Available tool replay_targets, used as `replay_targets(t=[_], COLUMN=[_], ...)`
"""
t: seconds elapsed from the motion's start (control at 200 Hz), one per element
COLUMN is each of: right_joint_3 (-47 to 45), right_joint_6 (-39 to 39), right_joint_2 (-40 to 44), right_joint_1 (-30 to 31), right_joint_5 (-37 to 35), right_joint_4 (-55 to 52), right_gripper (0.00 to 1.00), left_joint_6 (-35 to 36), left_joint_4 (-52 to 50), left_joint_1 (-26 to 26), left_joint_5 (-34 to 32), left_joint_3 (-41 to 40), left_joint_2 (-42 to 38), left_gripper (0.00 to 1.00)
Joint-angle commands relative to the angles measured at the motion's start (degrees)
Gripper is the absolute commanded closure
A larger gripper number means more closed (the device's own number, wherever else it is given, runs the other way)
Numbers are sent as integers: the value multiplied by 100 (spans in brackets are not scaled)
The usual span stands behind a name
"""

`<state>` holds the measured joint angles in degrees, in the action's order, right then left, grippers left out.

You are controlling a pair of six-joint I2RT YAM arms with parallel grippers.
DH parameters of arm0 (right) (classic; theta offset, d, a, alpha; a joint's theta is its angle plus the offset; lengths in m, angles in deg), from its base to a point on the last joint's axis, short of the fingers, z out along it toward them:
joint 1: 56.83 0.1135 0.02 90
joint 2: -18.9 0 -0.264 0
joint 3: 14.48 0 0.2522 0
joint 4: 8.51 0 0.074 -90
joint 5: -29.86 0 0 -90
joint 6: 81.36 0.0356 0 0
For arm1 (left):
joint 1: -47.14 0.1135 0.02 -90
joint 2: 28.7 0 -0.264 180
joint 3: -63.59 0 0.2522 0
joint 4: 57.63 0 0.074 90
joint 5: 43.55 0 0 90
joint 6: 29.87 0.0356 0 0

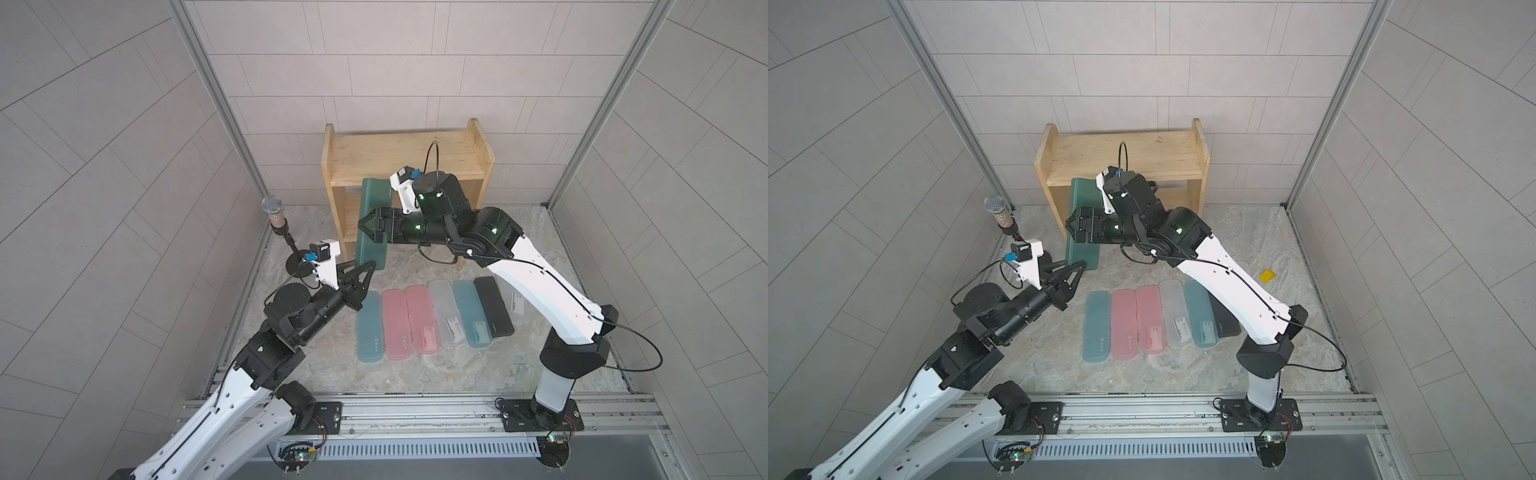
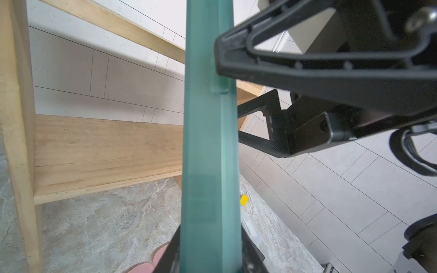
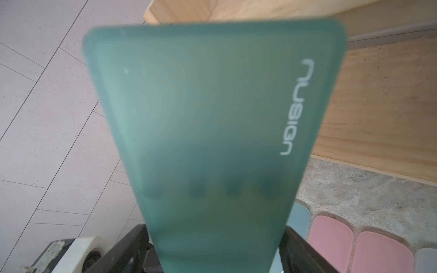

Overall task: Remove the pencil cases from the shelf
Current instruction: Place the pencil case at the center of the board.

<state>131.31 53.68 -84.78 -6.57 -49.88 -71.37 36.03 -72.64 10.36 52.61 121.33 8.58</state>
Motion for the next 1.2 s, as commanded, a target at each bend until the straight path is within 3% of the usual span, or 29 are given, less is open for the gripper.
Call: replay_targets(t=[0.0,0.175,0.27,0.325,0.34,0.47,0.555,0.685,0.85,1.196], right_joint_3=[14,-146,-553,-1083,-1244,-2807,-3566,-4091,-3493,-1999], right_joint_6=[-4,-29,-56,47,63,236,352,553,723,1402], right_joint_2=[-65,-38,168,425,507,1154,1249,985,32,-2030], right_joint_1=[28,28,-25,-152,-187,-403,-293,75,589,1045], right_joint_5=[-48,-182,-253,-236,-235,-5,181,321,496,841], right_joint_4=[43,-2,-30,15,41,322,454,721,925,1150], right_gripper=[15,37,39,40,40,45,45,45,45,46], left_joint_6=[133,190,245,468,561,1355,1713,1505,1494,1793], left_joint_4=[152,-5,-652,-1191,-1336,-2166,-2305,-2860,-3336,-4063], left_joint_1=[-6,-6,-2,0,10,131,463,1476,2554,2626], left_joint_5=[35,-87,-1356,-2257,-2473,-3593,-3390,-2877,-2213,-2553], left_joint_3=[-11,-1,17,145,192,650,789,1172,1365,1470], left_joint_2=[-54,-74,-296,-399,-417,-364,-275,148,297,156], left_gripper=[100,97,34,4,1,0,0,0,0,0])
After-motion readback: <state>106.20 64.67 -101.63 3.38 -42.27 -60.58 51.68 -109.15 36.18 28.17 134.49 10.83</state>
